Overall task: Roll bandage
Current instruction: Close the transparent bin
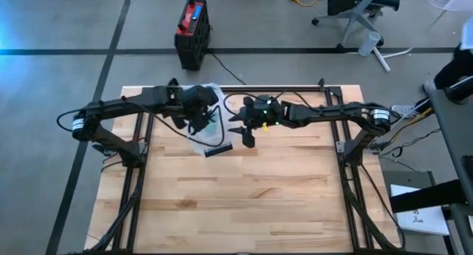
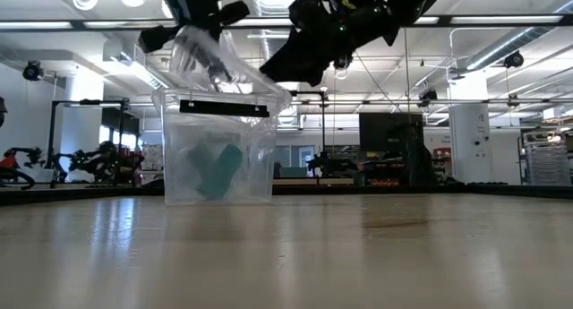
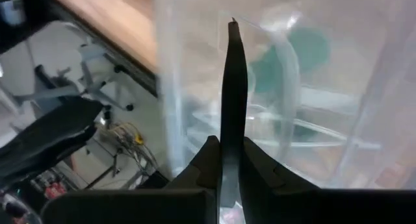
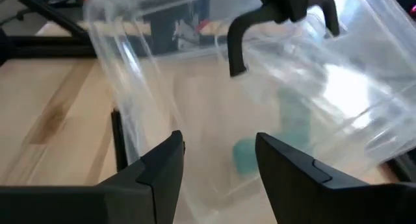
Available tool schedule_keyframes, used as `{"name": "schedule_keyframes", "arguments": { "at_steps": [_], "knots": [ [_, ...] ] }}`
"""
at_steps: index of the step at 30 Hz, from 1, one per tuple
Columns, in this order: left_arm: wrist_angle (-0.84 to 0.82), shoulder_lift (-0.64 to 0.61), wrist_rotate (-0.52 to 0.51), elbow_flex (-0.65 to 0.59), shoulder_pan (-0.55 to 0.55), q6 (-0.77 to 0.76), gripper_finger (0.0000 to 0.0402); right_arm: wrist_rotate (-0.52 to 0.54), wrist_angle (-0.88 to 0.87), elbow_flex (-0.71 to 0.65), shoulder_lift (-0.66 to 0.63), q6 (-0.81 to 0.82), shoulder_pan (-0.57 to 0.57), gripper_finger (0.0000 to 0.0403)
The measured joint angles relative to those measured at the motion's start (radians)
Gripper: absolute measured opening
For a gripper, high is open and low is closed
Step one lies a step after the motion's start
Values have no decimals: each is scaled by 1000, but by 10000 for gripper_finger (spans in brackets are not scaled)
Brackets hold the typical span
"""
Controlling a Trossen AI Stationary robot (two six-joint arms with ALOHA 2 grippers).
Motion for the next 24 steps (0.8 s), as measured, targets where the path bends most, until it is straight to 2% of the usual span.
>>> {"name": "schedule_keyframes", "arguments": {
  "at_steps": [7,13,24],
  "knots": [
    [16,-9,-7,-124,-21,31,17,-27,-10,2,8,25,9,183],
    [122,-58,5,-209,-16,58,17,-27,-6,9,19,33,14,183],
    [235,-65,36,-243,-7,92,17,-28,4,9,36,92,25,183]
  ]
}}
